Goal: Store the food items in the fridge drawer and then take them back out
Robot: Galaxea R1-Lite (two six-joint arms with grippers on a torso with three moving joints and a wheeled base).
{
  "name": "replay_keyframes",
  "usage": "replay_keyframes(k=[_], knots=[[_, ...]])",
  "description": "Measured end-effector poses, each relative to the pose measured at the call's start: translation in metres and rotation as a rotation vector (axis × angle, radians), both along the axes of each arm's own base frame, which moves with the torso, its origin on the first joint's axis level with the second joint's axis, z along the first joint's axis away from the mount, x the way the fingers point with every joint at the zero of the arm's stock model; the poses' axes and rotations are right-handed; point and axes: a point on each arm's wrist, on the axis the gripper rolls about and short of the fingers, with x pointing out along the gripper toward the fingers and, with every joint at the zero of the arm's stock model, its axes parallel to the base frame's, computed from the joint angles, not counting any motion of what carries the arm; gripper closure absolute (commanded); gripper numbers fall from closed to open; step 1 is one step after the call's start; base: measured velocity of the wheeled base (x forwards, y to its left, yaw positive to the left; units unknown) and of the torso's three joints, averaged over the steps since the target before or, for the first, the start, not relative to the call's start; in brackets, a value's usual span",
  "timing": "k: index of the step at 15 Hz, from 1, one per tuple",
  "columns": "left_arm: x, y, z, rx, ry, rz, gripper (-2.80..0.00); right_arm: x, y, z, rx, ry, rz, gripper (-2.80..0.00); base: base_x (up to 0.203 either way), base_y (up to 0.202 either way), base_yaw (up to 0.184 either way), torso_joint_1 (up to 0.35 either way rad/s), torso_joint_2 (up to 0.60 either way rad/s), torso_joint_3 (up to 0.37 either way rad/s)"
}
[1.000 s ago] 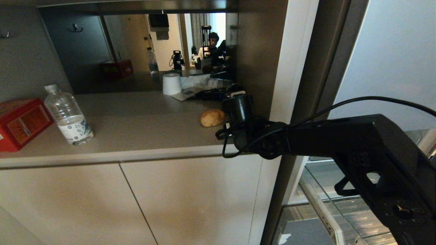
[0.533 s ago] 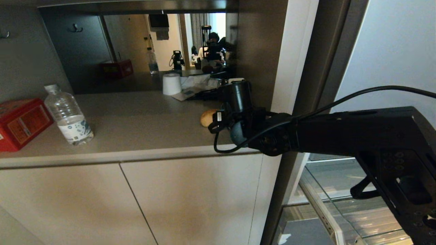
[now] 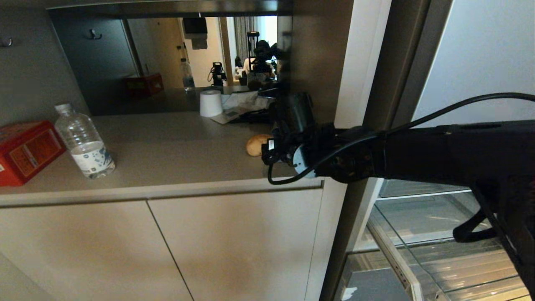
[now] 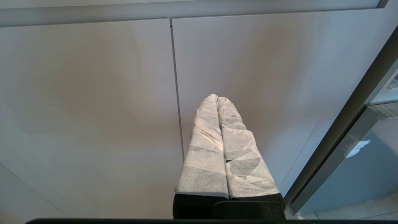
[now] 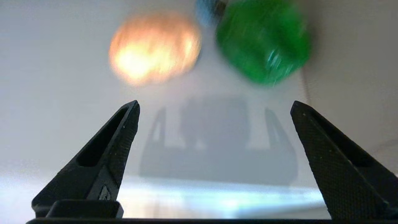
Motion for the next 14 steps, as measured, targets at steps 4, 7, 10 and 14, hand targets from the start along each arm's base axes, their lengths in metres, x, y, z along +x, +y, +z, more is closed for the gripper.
replay_keyframes(k=[4, 7, 10, 14], knots=[[0.000, 0.000, 0.000, 0.000, 0.000, 0.000, 0.00, 0.003, -0.027, 0.013, -0.176, 0.043, 0.097, -2.80, 0.000, 0.000, 0.000, 0.000, 0.00, 0.000], [0.000, 0.000, 0.000, 0.000, 0.000, 0.000, 0.00, 0.015, -0.035, 0.007, -0.239, 0.048, 0.092, -2.80, 0.000, 0.000, 0.000, 0.000, 0.00, 0.000], [0.000, 0.000, 0.000, 0.000, 0.000, 0.000, 0.00, 0.029, -0.031, -0.003, -0.254, -0.006, 0.108, -2.80, 0.000, 0.000, 0.000, 0.000, 0.00, 0.000], [0.000, 0.000, 0.000, 0.000, 0.000, 0.000, 0.00, 0.042, -0.023, -0.022, -0.263, -0.036, 0.111, -2.80, 0.000, 0.000, 0.000, 0.000, 0.00, 0.000]])
